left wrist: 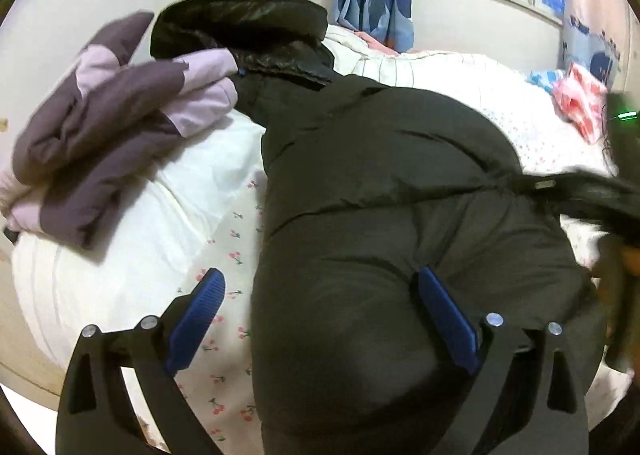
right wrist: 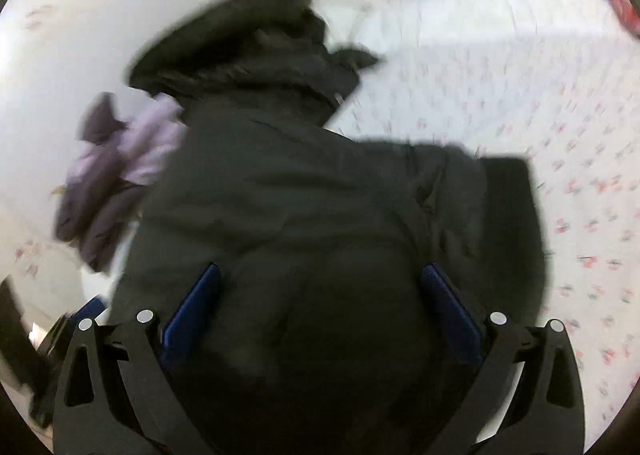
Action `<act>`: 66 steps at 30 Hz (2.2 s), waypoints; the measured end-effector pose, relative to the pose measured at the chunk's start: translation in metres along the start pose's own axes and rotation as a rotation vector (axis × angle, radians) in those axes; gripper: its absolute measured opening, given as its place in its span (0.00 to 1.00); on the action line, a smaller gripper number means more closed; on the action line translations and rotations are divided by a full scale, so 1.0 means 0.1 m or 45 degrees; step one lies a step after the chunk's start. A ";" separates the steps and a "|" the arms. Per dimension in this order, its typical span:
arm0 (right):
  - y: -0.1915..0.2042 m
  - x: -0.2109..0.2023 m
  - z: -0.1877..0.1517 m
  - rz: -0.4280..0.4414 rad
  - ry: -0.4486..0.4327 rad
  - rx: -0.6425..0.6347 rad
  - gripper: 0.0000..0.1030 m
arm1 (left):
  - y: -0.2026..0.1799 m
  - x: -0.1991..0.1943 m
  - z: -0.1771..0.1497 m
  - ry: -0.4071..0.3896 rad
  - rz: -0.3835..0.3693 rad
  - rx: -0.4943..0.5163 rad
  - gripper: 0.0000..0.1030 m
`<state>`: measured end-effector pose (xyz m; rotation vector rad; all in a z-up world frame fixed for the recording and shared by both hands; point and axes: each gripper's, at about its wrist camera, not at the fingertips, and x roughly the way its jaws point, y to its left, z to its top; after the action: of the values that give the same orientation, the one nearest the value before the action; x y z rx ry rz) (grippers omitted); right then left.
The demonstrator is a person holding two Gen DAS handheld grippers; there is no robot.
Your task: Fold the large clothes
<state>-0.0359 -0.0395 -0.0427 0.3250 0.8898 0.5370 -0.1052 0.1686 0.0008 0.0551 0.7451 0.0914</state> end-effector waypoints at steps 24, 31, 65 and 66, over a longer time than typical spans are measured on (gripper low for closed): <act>0.59 -1.24 -1.05 -0.301 0.015 -0.141 0.94 | -0.27 -0.91 -0.31 -0.076 0.024 0.061 0.92; 0.77 -1.36 -1.02 -0.375 0.000 -0.158 0.94 | -0.23 -0.95 -0.36 -0.047 0.000 0.034 0.93; 0.85 -1.42 -0.88 -0.488 0.091 -0.210 0.94 | -0.36 -0.89 -0.24 0.154 -0.138 0.006 0.93; 0.84 -1.41 -0.88 -0.490 0.098 -0.211 0.94 | -0.35 -0.88 -0.24 0.158 -0.143 -0.001 0.93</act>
<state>-0.2040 -0.0466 0.0362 -0.0201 0.9472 0.2644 -0.1837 0.1251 0.0401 0.0063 0.8708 -0.0121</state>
